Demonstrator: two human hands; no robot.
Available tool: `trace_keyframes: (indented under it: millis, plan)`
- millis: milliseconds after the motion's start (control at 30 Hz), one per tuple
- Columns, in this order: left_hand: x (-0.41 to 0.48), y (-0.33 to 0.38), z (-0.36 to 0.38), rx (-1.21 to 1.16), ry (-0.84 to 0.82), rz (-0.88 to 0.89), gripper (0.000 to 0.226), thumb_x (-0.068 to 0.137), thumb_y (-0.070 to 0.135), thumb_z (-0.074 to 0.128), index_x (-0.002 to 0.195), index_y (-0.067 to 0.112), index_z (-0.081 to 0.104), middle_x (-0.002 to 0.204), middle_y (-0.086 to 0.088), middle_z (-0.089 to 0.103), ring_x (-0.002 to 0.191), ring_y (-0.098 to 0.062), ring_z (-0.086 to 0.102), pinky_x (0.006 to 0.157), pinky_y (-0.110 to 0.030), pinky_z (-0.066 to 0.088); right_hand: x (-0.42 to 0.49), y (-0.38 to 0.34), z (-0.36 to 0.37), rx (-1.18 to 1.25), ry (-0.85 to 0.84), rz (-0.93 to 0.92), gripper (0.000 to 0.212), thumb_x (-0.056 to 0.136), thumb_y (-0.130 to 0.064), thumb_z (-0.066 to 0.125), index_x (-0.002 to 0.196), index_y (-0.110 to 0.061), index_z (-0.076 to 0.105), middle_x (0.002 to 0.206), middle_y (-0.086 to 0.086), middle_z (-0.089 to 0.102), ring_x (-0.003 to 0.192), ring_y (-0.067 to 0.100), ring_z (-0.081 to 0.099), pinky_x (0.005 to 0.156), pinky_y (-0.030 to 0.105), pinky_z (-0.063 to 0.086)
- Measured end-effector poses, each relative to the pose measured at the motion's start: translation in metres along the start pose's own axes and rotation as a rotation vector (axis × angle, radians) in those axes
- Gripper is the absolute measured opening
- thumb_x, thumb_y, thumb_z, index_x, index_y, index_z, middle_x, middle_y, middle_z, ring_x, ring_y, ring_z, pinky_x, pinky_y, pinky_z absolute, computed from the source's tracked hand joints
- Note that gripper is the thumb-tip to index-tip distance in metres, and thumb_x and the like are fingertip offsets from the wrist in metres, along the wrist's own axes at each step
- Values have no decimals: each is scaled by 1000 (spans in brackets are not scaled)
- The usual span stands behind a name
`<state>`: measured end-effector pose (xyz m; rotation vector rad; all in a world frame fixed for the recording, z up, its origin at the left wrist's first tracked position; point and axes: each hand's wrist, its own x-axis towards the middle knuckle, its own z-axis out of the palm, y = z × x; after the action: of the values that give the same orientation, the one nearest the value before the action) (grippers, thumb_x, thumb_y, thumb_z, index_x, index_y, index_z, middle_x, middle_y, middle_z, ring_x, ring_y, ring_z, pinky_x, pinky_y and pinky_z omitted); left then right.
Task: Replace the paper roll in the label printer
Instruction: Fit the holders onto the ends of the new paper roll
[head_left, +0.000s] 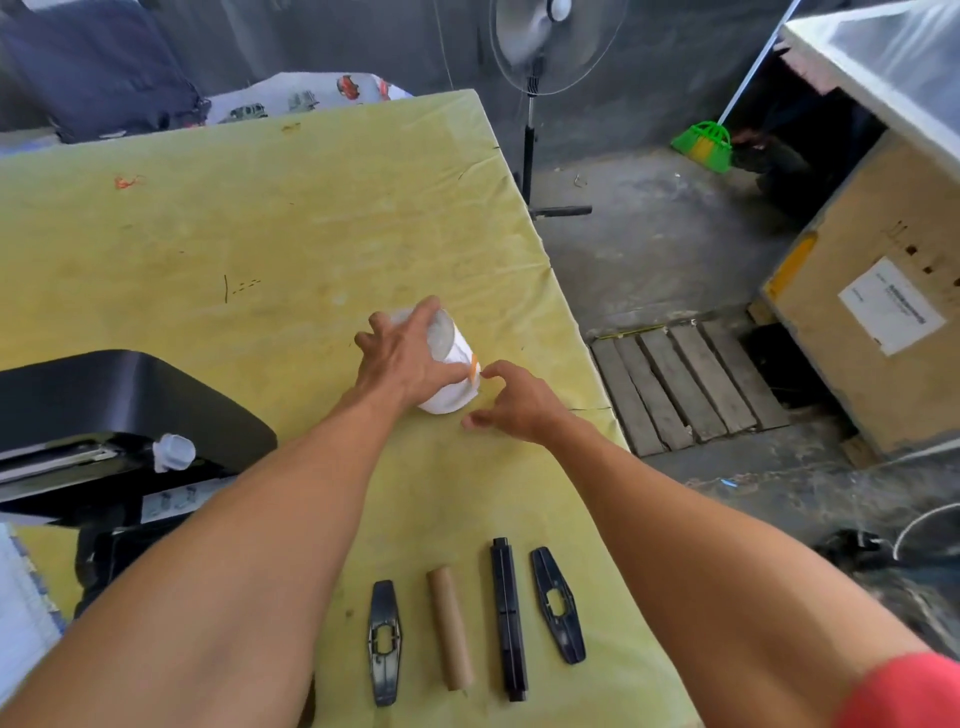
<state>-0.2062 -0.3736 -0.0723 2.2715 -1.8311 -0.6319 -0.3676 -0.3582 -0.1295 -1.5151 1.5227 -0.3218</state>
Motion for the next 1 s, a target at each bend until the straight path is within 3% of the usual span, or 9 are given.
trace_keyframes:
  millis: [100,200,267,333,400,600,767,867,1000]
  plan:
    - [-6,-10,-12,-415,-8,-146,73,64,57,78,128,45,46,134,-2,48,115,-32,50,80,-43,57,-10,-10,-9,327,22,-28,76,74,-31,87,138,-24,46,98,7,67,81,18,60,64,27,45]
    - [-25,-19,-23,-845,-78,-230,38,65,54,80,95,48,57,121,7,59,99,-25,65,62,-46,63,-23,-31,-17,541,21,-81,74,78,-27,84,140,-30,45,113,11,70,97,26,66,73,35,52]
    - [-40,-26,-27,-981,-160,-276,40,67,53,81,100,44,61,116,3,64,92,-25,68,61,-47,62,-33,-44,-20,580,24,-121,69,81,-28,81,140,-35,47,112,11,71,104,26,67,85,41,55]
    - [-62,-43,-32,-1075,-203,-287,45,68,54,81,107,38,64,111,-1,67,90,-26,69,63,-49,62,-54,-58,-12,585,30,-154,61,83,-30,79,137,-40,50,109,9,71,101,23,68,82,40,59]
    - [-78,-53,-34,-1131,-239,-274,44,68,54,81,106,36,66,107,-2,68,89,-26,69,66,-51,62,-73,-69,-4,564,3,-199,57,84,-30,77,135,-43,52,111,5,69,95,20,69,71,34,62]
    - [-108,-56,-39,-1240,-291,-353,50,63,58,82,103,31,68,105,-7,69,86,-29,72,63,-46,61,-111,-77,12,334,-48,-302,73,79,-26,82,138,-47,45,126,-21,47,98,11,59,68,39,59]
    - [-153,-80,-49,-1284,-444,-243,75,48,72,83,107,27,68,109,-14,67,82,-32,75,67,-49,60,-161,-70,32,369,-34,-295,62,76,-28,84,123,-49,49,115,-13,53,97,19,62,67,44,64]
    - [-176,-89,-51,-1300,-456,-152,83,52,56,90,122,27,56,123,-14,58,102,-37,66,74,-56,59,-183,-71,35,399,-19,-283,60,77,-22,84,125,-40,53,116,-3,54,94,25,66,65,44,64]
    - [-189,-91,-43,-1212,-345,-130,69,66,42,87,125,33,54,122,-7,60,102,-35,65,72,-54,60,-200,-74,28,442,-37,-193,34,89,-22,73,121,-29,63,116,15,60,86,31,69,63,44,64]
